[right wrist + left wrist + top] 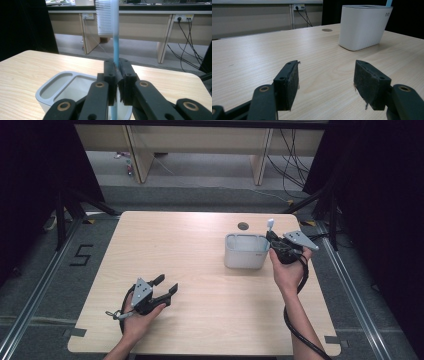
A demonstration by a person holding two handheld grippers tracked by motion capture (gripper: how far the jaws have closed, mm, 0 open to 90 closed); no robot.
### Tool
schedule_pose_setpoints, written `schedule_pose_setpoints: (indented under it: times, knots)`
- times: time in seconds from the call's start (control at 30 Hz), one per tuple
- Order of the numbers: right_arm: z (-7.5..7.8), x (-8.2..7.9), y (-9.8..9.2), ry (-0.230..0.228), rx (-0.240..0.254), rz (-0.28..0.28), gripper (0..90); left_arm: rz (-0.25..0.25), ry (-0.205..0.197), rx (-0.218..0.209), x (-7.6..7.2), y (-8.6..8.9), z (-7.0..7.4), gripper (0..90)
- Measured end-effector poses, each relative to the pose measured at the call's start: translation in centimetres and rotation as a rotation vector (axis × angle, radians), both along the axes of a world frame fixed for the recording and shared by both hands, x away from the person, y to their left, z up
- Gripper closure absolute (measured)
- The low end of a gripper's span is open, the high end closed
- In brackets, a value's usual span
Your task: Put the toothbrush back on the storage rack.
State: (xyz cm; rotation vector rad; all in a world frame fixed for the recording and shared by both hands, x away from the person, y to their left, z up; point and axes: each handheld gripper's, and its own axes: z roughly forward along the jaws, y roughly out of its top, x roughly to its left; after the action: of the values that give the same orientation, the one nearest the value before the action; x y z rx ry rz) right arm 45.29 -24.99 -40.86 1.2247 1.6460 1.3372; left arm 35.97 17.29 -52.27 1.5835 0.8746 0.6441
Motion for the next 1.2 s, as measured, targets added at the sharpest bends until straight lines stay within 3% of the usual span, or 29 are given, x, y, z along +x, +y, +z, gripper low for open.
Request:
schedule_pose_setpoints:
  times: [0.07,0.13,0.2,0.27,0.33,0.37,0.43,0.6,0.7,0.73,0.8,1.2]
  knots:
    - [-0.2,0.1,0.0,-0.012,-0.002,-0.002,85.8,0.000,0.000,-0.001,0.0,0.0,0.0,36.3]
    - [-0.3,-0.1,0.1,0.008,0.021,-0.014,85.8,0.000,0.001,-0.001,0.0,0.0,0.0,36.2]
    - [-0.4,0.0,-0.1,-0.004,-0.003,-0.004,85.8,-0.002,0.000,-0.001,0.0,0.0,0.0,36.2]
    - [-0.6,0.0,0.0,0.004,0.018,-0.012,85.8,0.000,0.000,-0.002,0.0,0.0,0.0,36.2]
    - [-0.8,0.0,0.0,0.000,0.001,-0.006,85.8,-0.001,-0.001,-0.001,0.0,0.0,0.0,36.2]
    - [-1.0,-0.1,0.2,0.013,0.022,-0.007,85.8,-0.002,-0.001,-0.001,0.0,0.0,0.0,36.1]
    - [-1.3,0.0,0.1,0.004,0.001,-0.005,85.8,-0.003,-0.001,0.000,0.0,0.0,0.0,36.1]
    - [-1.5,0.0,0.1,0.012,0.006,-0.001,85.8,-0.003,0.001,-0.004,0.0,0.0,0.0,36.1]
    - [-1.7,-0.1,0.2,0.029,0.026,-0.013,85.8,-0.002,0.000,-0.002,0.0,0.0,0.0,36.1]
    - [-1.8,0.0,0.0,0.020,0.007,-0.009,85.8,-0.003,-0.001,0.001,0.0,0.0,0.0,36.1]
    - [-2.0,-0.1,0.1,0.034,0.023,-0.012,85.8,-0.003,-0.001,0.000,0.0,0.0,0.0,36.1]
    - [-3.0,-0.1,-0.1,0.061,0.001,-0.005,85.7,-0.004,-0.001,0.001,0.0,0.0,0.0,36.2]
